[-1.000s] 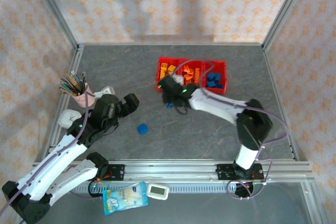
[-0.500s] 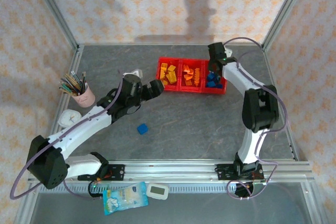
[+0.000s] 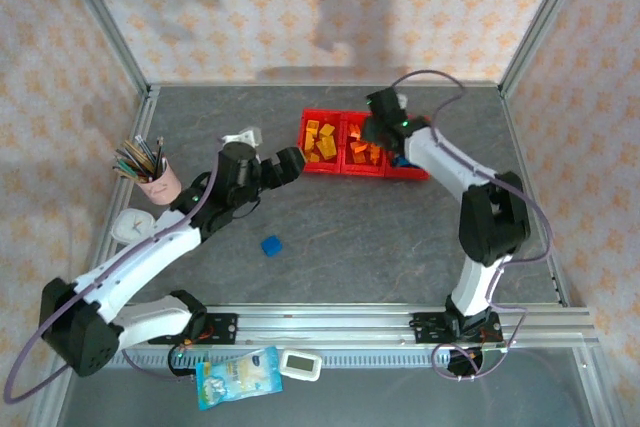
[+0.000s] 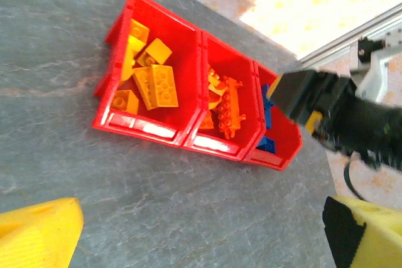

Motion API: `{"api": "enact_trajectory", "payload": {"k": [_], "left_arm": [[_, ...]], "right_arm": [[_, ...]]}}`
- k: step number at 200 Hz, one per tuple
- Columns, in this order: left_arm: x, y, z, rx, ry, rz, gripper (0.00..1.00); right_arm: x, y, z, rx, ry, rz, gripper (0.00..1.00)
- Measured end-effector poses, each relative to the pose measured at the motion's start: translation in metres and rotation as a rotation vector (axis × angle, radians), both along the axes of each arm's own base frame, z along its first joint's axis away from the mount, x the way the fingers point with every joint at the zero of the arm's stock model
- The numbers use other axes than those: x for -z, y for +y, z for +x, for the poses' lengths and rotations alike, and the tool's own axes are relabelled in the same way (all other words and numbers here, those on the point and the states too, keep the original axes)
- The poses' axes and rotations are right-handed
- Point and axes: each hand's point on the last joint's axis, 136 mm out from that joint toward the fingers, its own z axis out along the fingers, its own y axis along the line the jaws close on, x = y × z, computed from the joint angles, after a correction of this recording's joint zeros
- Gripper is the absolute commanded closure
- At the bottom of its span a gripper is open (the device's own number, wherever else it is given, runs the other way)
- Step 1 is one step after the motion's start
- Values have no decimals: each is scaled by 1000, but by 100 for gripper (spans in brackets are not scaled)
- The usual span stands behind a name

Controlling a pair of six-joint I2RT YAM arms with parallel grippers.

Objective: Sort the legos into containers by color
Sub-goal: Pick up the lego from the bottom-center of the table.

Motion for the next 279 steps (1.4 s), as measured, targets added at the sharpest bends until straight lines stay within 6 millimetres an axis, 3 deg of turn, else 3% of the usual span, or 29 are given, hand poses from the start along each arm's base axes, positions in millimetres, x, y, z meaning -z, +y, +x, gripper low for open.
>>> {"api": "enact_trajectory", "payload": {"k": [23, 37, 90, 126, 148, 166, 250, 279], "left_arm": [[2, 26, -24, -65, 12, 2, 1], [4, 43, -39, -118, 26, 8, 1], [7, 102, -87, -296, 67, 19, 1], [12, 122, -108, -363, 90, 5, 1], [16, 129, -114, -389, 98, 2, 1], [20, 131, -117, -400, 107, 4, 1], [28, 134, -117, -413, 124, 21, 1], [29, 130, -113, -403, 126, 27, 1]], "right_arm": [[5, 79, -59, -214, 29, 40, 28], [15, 115, -92, -312, 61, 55, 26], [51, 201, -193, -553, 163, 72, 19], [88, 249, -236, -666, 217, 26, 16], [105, 271, -248, -702, 230, -4, 19], [115, 277, -246, -703, 229, -32, 25], [130, 263, -231, -661, 207, -146, 61], [124, 260, -225, -636, 200, -136, 64]]}}
